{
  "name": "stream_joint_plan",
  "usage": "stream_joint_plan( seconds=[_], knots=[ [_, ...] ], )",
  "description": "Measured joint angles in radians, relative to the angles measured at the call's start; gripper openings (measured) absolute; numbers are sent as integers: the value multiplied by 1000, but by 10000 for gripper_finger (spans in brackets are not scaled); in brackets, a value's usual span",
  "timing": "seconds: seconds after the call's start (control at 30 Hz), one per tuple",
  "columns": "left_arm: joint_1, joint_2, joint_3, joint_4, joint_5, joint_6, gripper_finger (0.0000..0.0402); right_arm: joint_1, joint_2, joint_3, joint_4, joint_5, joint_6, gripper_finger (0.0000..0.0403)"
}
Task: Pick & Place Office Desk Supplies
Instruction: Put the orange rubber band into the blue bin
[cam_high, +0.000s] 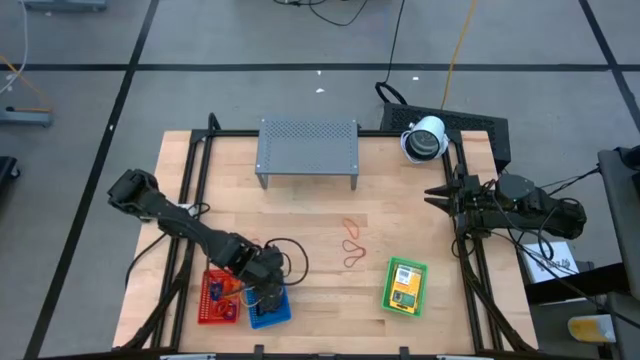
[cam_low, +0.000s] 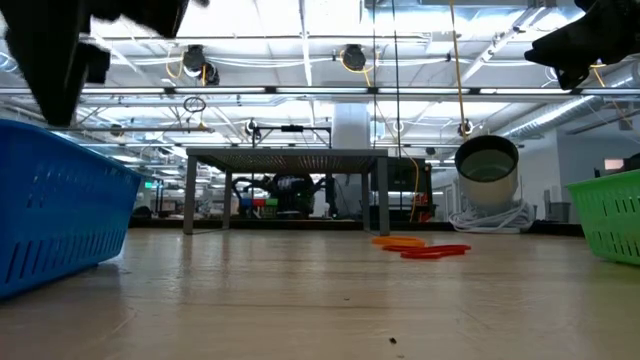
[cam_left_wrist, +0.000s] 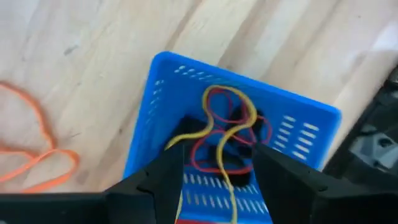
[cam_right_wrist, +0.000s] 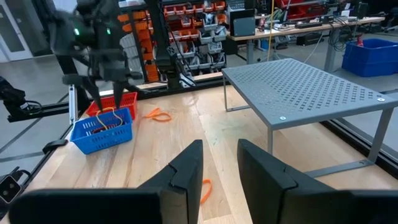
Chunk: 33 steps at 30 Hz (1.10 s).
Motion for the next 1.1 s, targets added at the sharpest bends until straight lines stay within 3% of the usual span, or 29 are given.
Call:
stream_joint_plan(
  seconds=[0.27, 0.5, 0.83, 1.1],
  knots=[
    [-32, -2, 116, -240, 83, -35, 198, 0, 0, 0, -1, 0, 0, 89],
    [-38, -1, 128, -349, 113, -84, 198, 0, 0, 0, -1, 0, 0, 89],
    [37, -1, 127, -409, -52, -133, 198, 0, 0, 0, -1, 0, 0, 89],
    [124, -15, 17, -373, -34, -138, 198, 0, 0, 0, -1, 0, 0, 89]
  ],
)
